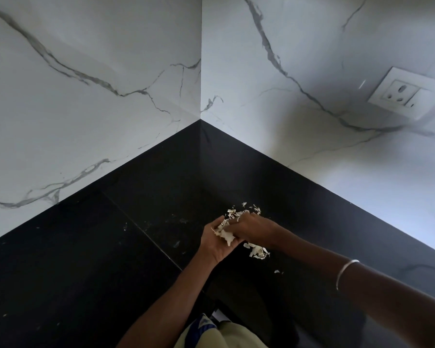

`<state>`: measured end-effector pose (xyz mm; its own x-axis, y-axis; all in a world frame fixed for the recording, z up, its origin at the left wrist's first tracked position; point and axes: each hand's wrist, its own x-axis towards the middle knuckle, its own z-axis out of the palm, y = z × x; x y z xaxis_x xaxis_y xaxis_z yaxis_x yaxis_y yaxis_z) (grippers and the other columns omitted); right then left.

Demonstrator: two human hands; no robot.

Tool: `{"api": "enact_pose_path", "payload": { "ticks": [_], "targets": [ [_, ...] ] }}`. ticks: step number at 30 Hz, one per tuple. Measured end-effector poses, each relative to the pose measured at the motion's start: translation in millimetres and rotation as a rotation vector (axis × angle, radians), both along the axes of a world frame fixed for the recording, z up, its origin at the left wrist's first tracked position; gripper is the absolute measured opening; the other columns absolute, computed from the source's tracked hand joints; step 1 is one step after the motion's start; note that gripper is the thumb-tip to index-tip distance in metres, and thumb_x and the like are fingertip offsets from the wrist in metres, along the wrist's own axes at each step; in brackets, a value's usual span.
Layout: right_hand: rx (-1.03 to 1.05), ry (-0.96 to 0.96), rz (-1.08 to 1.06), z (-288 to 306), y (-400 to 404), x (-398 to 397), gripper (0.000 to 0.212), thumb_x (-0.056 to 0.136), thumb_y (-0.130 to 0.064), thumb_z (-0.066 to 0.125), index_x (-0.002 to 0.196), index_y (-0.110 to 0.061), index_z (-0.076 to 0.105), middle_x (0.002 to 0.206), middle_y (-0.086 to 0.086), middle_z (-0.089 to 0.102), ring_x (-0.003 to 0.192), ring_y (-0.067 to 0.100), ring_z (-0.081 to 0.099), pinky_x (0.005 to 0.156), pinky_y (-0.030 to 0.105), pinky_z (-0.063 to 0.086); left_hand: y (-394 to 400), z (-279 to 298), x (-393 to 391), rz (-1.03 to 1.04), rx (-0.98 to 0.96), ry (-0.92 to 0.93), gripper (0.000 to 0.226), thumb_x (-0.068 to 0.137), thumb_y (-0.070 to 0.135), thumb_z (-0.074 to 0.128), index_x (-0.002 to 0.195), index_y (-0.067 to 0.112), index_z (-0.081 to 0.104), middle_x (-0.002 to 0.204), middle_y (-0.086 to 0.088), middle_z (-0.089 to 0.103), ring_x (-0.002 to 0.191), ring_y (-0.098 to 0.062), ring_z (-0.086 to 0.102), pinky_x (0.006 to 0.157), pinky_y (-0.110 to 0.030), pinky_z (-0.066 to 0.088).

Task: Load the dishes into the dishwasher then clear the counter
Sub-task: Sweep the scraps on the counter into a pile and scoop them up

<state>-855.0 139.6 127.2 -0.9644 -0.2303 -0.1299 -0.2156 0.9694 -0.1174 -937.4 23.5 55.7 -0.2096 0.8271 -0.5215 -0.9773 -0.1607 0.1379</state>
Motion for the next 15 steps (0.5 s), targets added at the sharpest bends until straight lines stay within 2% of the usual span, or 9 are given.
{"api": "enact_pose_path", "payload": {
  "ticks": [4,6,9,12,15],
  "targets": [
    [-0.004,-0.045,-0.022,-11,-4,-6,0.046,0.09,-0.006,0.058,0.134,-0.021,0.057,0.124,-0.004,0.065,0.101,0.018,0.066,0.089,0.034,0.052,-4,-3,2,0.017,-0.033,0.022,0.047,0.097,0.021,0.036,0.083,-0.006,0.071,0.088,-0.019,0.071,0.078,-0.03,0.072,0.072,-0.038,0.06],
    [-0.033,-0.088,-0.042,-12,-4,-9,0.048,0.09,-0.005,0.056,0.134,-0.022,0.057,0.128,-0.002,0.063,0.1,0.019,0.067,0.089,0.036,0.053,-4,-8,1,0.073,-0.053,0.055,0.041,0.097,0.018,0.033,0.083,-0.001,0.067,0.087,-0.019,0.07,0.078,-0.029,0.071,0.074,-0.039,0.059],
    [-0.124,-0.174,-0.123,-4,-3,-14,0.049,0.092,-0.009,0.058,0.137,-0.026,0.055,0.143,-0.001,0.052,0.118,0.021,0.059,0.1,0.038,0.047,-3,-13,-3,0.107,-0.092,0.089,0.041,0.096,0.018,0.033,0.084,0.002,0.069,0.091,-0.018,0.068,0.085,-0.03,0.068,0.079,-0.041,0.055],
    [-0.175,-0.19,-0.152,5,0,-18,0.051,0.092,-0.018,0.06,0.139,-0.033,0.051,0.154,-0.005,0.038,0.126,0.019,0.053,0.103,0.036,0.043,-4,-14,-7,0.091,-0.106,0.096,0.038,0.096,0.02,0.037,0.084,0.002,0.069,0.084,-0.014,0.069,0.076,-0.027,0.069,0.066,-0.034,0.057],
    [-0.134,-0.193,-0.173,11,5,-20,0.05,0.093,-0.025,0.06,0.14,-0.038,0.049,0.158,-0.008,0.031,0.132,0.018,0.049,0.106,0.04,0.042,-3,-10,-11,0.08,-0.111,0.098,0.041,0.098,0.018,0.036,0.084,0.001,0.071,0.085,-0.016,0.07,0.075,-0.028,0.071,0.065,-0.034,0.058]
  ]
}}
